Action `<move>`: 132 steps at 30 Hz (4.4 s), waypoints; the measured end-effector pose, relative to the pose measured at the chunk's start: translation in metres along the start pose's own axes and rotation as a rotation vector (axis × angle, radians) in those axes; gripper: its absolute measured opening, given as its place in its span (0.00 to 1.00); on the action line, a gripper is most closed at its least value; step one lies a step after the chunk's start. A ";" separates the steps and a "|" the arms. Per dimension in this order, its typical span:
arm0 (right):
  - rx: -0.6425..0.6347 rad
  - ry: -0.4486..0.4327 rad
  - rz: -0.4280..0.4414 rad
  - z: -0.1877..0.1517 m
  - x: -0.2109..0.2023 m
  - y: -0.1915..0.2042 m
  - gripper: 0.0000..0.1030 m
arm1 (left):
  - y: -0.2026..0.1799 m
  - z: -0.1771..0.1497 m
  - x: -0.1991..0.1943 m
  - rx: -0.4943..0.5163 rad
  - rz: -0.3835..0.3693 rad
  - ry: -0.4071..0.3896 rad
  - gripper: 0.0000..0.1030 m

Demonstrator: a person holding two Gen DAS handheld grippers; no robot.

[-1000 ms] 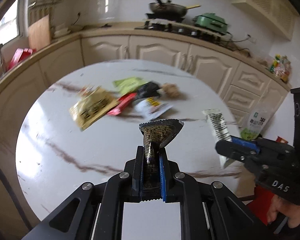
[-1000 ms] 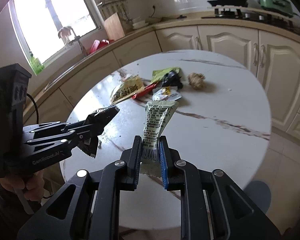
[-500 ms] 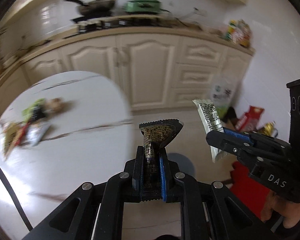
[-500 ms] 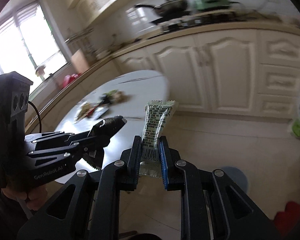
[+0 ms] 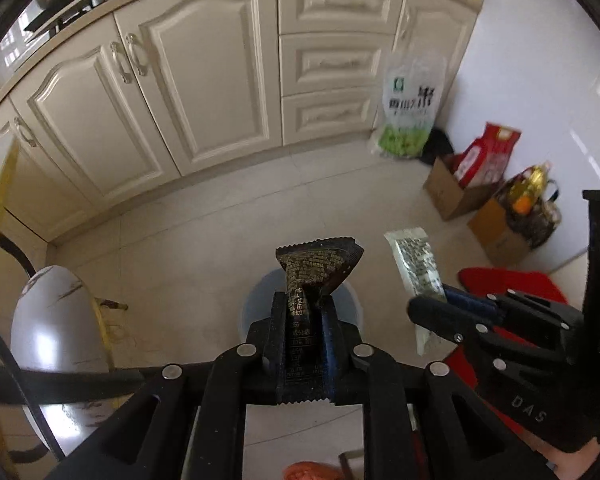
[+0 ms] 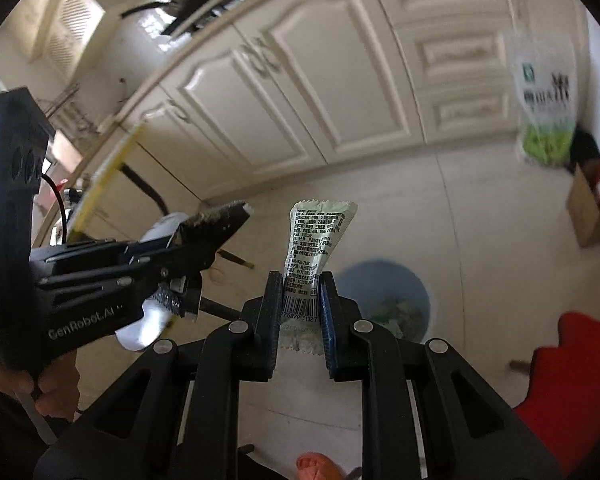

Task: Collect trash
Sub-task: 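Carry both items over the blue bin and open both grippers, then return both tools to the table, then grasp the yellow soup packet with the left gripper while the right grasps the ginger root, then carry the yellow packet and ginger over the blue bin and open both grippers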

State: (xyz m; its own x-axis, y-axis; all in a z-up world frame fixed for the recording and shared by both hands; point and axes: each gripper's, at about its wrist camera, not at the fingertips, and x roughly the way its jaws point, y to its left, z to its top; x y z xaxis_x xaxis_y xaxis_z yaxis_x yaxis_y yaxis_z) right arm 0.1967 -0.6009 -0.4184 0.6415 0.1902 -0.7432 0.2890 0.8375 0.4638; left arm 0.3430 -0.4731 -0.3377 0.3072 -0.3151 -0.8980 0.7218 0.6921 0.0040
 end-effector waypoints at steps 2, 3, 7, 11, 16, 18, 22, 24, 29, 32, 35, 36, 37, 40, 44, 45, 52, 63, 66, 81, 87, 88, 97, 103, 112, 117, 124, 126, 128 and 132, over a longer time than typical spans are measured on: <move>0.017 0.011 -0.001 -0.004 0.006 -0.013 0.17 | -0.004 0.018 0.019 0.003 0.006 0.004 0.25; 0.024 0.018 0.000 -0.006 0.010 -0.018 0.17 | -0.007 0.023 0.025 0.001 0.005 0.009 0.30; 0.047 0.039 -0.001 -0.008 0.026 -0.031 0.17 | -0.012 0.032 0.045 -0.007 0.048 -0.008 0.49; 0.057 0.062 -0.003 -0.009 0.042 -0.031 0.18 | -0.015 0.017 0.035 -0.030 0.042 -0.038 0.50; 0.050 0.069 0.008 -0.004 0.056 -0.019 0.21 | -0.003 -0.010 -0.012 -0.007 0.025 -0.069 0.52; 0.044 0.066 0.020 0.000 0.061 -0.013 0.21 | 0.001 -0.023 -0.038 0.000 0.030 -0.108 0.55; 0.050 0.039 0.016 0.011 0.065 0.002 0.43 | 0.014 -0.048 -0.083 -0.003 0.017 -0.166 0.60; 0.045 0.025 0.010 0.015 0.060 0.013 0.58 | 0.023 -0.062 -0.105 -0.012 0.033 -0.189 0.60; 0.008 -0.028 0.019 0.019 0.027 0.051 0.60 | 0.051 -0.104 -0.173 -0.058 0.027 -0.270 0.61; -0.056 -0.093 0.025 0.022 -0.009 0.093 0.66 | 0.072 -0.133 -0.218 -0.085 0.032 -0.329 0.68; -0.133 -0.155 0.046 0.025 -0.044 0.141 0.75 | 0.092 -0.164 -0.260 -0.112 0.047 -0.384 0.72; -0.162 -0.168 0.049 0.027 -0.054 0.158 0.78 | 0.100 -0.177 -0.278 -0.121 0.053 -0.409 0.75; -0.192 -0.183 0.056 0.028 -0.063 0.176 0.80 | 0.106 -0.187 -0.290 -0.129 0.061 -0.428 0.76; -0.271 -0.223 0.079 0.028 -0.086 0.227 0.91 | 0.131 -0.231 -0.340 -0.165 0.116 -0.506 0.86; -0.366 -0.254 0.104 0.026 -0.103 0.294 1.00 | 0.161 -0.279 -0.386 -0.224 0.171 -0.576 0.93; -0.396 -0.258 0.115 0.027 -0.105 0.313 1.00 | 0.168 -0.288 -0.394 -0.235 0.180 -0.586 0.93; -0.542 -0.207 0.123 0.031 -0.074 0.401 1.00 | 0.222 -0.340 -0.419 -0.306 0.288 -0.598 0.98; -0.684 -0.030 0.005 0.067 0.043 0.449 1.00 | 0.317 -0.353 -0.352 -0.347 0.323 -0.371 0.98; -0.688 0.002 -0.021 0.077 0.069 0.445 1.00 | 0.332 -0.347 -0.330 -0.338 0.340 -0.312 0.98; -0.695 0.138 -0.026 0.102 0.162 0.430 1.00 | 0.420 -0.267 -0.227 -0.314 0.332 -0.129 0.97; -0.701 0.153 -0.005 0.106 0.175 0.430 1.00 | 0.441 -0.232 -0.202 -0.342 0.295 -0.147 0.91; -0.699 0.154 0.002 0.107 0.176 0.430 1.00 | 0.443 -0.234 -0.204 -0.350 0.274 -0.151 0.88; -0.704 0.158 -0.023 0.112 0.189 0.434 0.99 | 0.439 -0.249 -0.218 -0.373 0.201 -0.185 0.41; -0.758 0.181 -0.030 0.108 0.205 0.444 0.87 | 0.434 -0.264 -0.233 -0.404 0.178 -0.203 0.27; -0.778 0.187 -0.001 0.100 0.199 0.442 0.30 | 0.417 -0.283 -0.265 -0.428 0.162 -0.241 0.25; -0.779 0.172 0.022 0.089 0.177 0.435 0.30 | 0.399 -0.289 -0.284 -0.457 0.159 -0.260 0.25; -0.723 0.100 0.101 0.074 0.107 0.420 0.30 | 0.344 -0.291 -0.318 -0.422 0.203 -0.312 0.25; -0.709 0.067 0.134 0.068 0.079 0.413 0.30 | 0.321 -0.291 -0.327 -0.409 0.200 -0.328 0.25; -0.689 0.041 0.165 0.064 0.053 0.403 0.30 | 0.299 -0.291 -0.334 -0.395 0.212 -0.343 0.25; -0.658 -0.004 0.182 0.052 0.011 0.379 0.30 | 0.243 -0.281 -0.343 -0.358 0.191 -0.374 0.25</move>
State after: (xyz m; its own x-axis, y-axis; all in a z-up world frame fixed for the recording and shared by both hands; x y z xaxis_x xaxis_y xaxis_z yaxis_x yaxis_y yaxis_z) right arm 0.3499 -0.3079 -0.2256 0.6418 0.3563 -0.6791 -0.3147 0.9299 0.1905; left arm 0.2389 -0.0138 -0.1520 0.6585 -0.3261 -0.6782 0.3953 0.9168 -0.0570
